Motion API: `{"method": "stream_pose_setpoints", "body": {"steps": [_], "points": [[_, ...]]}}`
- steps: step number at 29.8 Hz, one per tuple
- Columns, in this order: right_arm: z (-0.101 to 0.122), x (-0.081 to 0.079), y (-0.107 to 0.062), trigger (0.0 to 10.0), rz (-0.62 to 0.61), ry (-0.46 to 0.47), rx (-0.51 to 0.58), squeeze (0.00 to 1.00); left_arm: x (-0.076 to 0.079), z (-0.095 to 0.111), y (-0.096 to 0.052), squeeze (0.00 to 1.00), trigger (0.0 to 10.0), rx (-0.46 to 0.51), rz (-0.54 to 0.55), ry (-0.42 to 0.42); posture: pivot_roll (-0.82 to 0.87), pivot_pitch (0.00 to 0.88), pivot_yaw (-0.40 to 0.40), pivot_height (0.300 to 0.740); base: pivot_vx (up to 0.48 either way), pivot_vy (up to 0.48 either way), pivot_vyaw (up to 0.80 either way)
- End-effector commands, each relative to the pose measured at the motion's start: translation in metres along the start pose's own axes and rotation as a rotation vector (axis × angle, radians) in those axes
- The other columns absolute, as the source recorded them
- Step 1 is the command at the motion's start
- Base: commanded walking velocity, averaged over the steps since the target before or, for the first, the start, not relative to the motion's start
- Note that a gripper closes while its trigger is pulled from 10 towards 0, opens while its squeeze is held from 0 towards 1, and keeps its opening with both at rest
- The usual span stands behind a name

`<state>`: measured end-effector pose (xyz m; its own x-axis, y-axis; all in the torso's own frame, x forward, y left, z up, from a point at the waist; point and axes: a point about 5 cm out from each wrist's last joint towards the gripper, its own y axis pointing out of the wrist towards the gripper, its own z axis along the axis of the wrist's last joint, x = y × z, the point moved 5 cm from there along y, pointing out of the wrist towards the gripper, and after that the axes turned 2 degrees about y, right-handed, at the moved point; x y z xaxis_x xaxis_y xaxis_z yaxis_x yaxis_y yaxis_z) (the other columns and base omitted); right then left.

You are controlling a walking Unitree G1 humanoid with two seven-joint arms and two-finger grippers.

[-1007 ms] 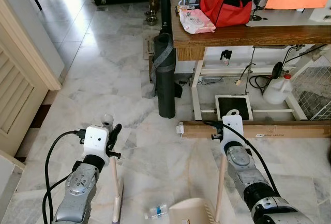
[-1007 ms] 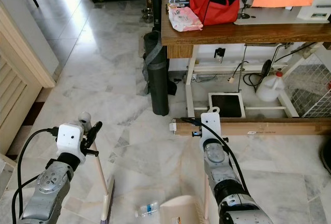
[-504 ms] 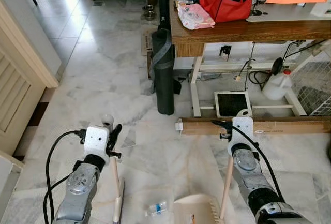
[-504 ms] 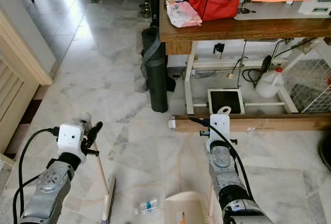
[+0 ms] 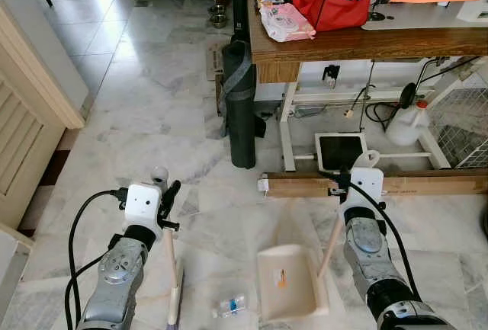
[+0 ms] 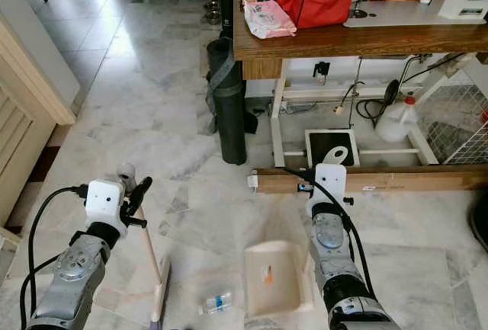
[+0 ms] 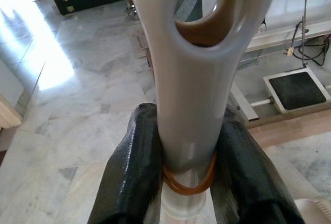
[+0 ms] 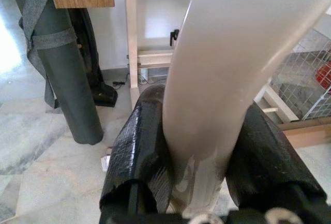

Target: Sweep floor

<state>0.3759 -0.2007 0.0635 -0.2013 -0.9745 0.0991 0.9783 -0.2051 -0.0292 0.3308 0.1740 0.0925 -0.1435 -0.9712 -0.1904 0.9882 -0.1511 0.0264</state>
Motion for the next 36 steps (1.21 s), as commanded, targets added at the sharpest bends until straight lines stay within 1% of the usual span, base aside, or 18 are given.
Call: {"method": "stream_pose_setpoints", "body": {"steps": [1,4,5,6,9,12,14,19,21,22,23,24,25,26,28,33,35,36], "points": [[-0.012,0.0,-0.007,10.0,-0.002,-0.001,-0.032,0.0,-0.003,0.003,0.0,0.0,10.0,0.016,0.004,0.012,0.14,0.127,0.046,0.74,0.0,0.0,0.0],[-0.022,0.0,-0.013,10.0,0.001,-0.001,-0.058,0.0,-0.003,0.003,0.0,0.0,10.0,0.017,0.002,0.013,0.14,0.133,0.05,0.74,0.0,0.0,0.0],[-0.022,0.0,-0.013,10.0,0.001,-0.001,-0.058,0.0,-0.003,0.003,0.0,0.0,10.0,0.017,0.002,0.013,0.14,0.133,0.05,0.74,0.0,0.0,0.0],[-0.031,-0.001,-0.018,10.0,0.009,-0.002,-0.082,0.0,-0.003,0.003,-0.001,0.0,10.0,0.015,-0.002,0.015,0.15,0.138,0.054,0.74,0.0,0.0,0.0],[-0.043,-0.003,-0.027,10.0,0.013,0.001,-0.109,0.0,-0.005,0.002,-0.002,0.0,10.0,0.011,-0.004,0.018,0.15,0.143,0.059,0.74,0.0,0.0,0.0],[-0.046,-0.004,-0.03,10.0,0.017,0.008,-0.118,0.0,-0.005,0.001,-0.003,0.0,10.0,0.008,-0.006,0.02,0.15,0.145,0.062,0.74,0.0,0.0,0.0],[-0.055,-0.007,-0.035,10.0,0.018,0.018,-0.149,0.0,-0.002,-0.003,-0.003,0.0,10.0,-0.012,-0.024,0.017,0.16,0.146,0.065,0.74,0.0,0.0,0.0],[-0.054,-0.009,-0.035,10.0,0.021,0.022,-0.144,0.0,-0.001,-0.009,-0.003,0.0,10.0,-0.039,-0.034,0.001,0.16,0.149,0.068,0.74,0.0,0.0,0.0],[-0.052,-0.011,-0.035,10.0,0.026,0.034,-0.131,0.0,-0.001,-0.014,-0.003,0.0,10.0,-0.064,-0.038,-0.029,0.16,0.152,0.07,0.74,0.0,0.0,0.0],[-0.05,-0.01,-0.033,10.0,0.011,0.084,-0.129,0.0,0.0,-0.017,-0.003,0.0,10.0,-0.08,-0.047,-0.044,0.16,0.153,0.071,0.74,0.0,0.0,0.0],[-0.05,-0.01,-0.033,10.0,0.011,0.084,-0.129,0.0,0.0,-0.017,-0.003,0.0,10.0,-0.08,-0.047,-0.044,0.16,0.153,0.071,0.74,0.0,0.0,0.0],[-0.048,-0.009,-0.031,10.0,-0.008,0.139,-0.127,0.0,0.0,-0.019,-0.003,0.0,10.0,-0.091,-0.059,-0.048,0.16,0.153,0.072,0.74,0.0,0.0,0.0],[-0.045,-0.008,-0.029,10.0,-0.022,0.167,-0.122,0.0,0.0,-0.02,-0.003,0.0,10.0,-0.095,-0.064,-0.048,0.15,0.154,0.072,0.74,0.0,0.0,0.0],[-0.04,-0.007,-0.026,10.0,-0.024,0.171,-0.102,0.0,0.0,-0.021,-0.004,0.0,10.0,-0.098,-0.064,-0.052,0.16,0.153,0.073,0.74,0.0,0.0,0.0],[-0.038,-0.007,-0.025,10.0,-0.02,0.169,-0.092,0.0,0.0,-0.022,-0.004,0.0,10.0,-0.1,-0.064,-0.053,0.16,0.153,0.073,0.74,0.0,0.0,0.0],[-0.024,-0.023,-0.022,10.0,0.065,0.18,-0.032,0.0,0.0,-0.028,-0.005,0.0,10.0,-0.133,-0.084,-0.049,0.15,0.159,0.073,0.74,0.0,0.0,0.0],[-0.025,-0.027,-0.023,10.0,0.086,0.185,-0.04,0.0,0.0,-0.028,-0.005,0.0,10.0,-0.134,-0.082,-0.054,0.14,0.159,0.072,0.74,0.0,0.0,0.0],[-0.029,-0.029,-0.025,10.0,0.1,0.173,-0.057,0.0,0.0,-0.029,-0.005,0.0,10.0,-0.137,-0.086,-0.052,0.15,0.16,0.072,0.74,0.0,0.0,0.0]]}}
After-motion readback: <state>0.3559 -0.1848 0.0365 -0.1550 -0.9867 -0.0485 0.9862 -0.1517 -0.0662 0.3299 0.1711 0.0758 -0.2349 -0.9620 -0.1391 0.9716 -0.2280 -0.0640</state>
